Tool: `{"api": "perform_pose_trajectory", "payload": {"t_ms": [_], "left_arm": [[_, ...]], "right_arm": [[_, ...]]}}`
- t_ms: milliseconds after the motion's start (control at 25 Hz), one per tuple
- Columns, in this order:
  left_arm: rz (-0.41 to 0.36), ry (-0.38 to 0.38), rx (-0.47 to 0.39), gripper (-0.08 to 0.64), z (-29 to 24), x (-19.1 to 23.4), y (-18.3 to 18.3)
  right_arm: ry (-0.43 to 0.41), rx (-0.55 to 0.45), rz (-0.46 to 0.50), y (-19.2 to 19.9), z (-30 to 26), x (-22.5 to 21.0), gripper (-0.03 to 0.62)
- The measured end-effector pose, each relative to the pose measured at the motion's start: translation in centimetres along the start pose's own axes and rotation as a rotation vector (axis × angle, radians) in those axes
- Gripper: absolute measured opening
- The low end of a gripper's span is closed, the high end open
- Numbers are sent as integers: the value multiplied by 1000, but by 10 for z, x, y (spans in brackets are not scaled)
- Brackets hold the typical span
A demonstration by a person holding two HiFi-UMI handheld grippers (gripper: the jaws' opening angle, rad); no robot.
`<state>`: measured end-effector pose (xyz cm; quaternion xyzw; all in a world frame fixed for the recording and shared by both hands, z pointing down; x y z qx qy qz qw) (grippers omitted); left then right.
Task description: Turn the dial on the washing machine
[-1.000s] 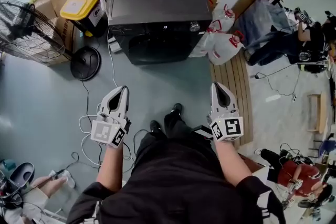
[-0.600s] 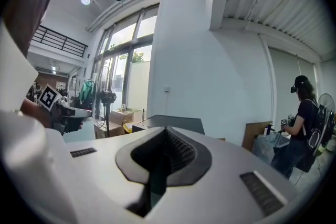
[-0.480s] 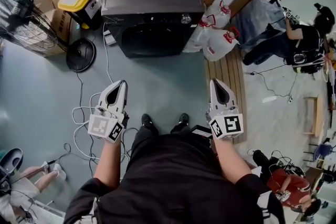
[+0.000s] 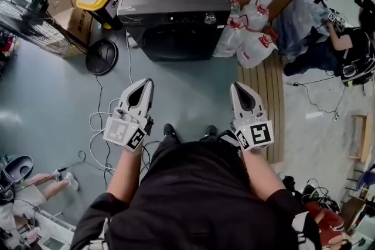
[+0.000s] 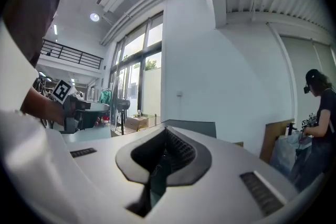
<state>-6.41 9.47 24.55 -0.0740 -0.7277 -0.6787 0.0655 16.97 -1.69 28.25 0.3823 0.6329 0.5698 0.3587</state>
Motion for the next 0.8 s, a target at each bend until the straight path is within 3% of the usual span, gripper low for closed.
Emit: {"api": "perform_pose_trajectory", "payload": {"t_ms": [120,240,800], "left_arm": [[62,47,-37,14,-5,-13,-4],[-7,88,-56,14,-13,-27,-15],[-17,110,-19,14,-14,-44,-18]], "right_arm": [[7,-1,-15,2,2,-11,21],[15,-4,-18,2,3,-19,21],[65,-2,-63,5,22,-34,21]]}}
Point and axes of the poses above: the fingertips, and each gripper's own axes: z backward along the fingers, x to its left, y out of its underside, the point moved 1 cm from there along z, backward along the fingers, and after that the axes turned 5 degrees about -y, right-handed, at the moved point
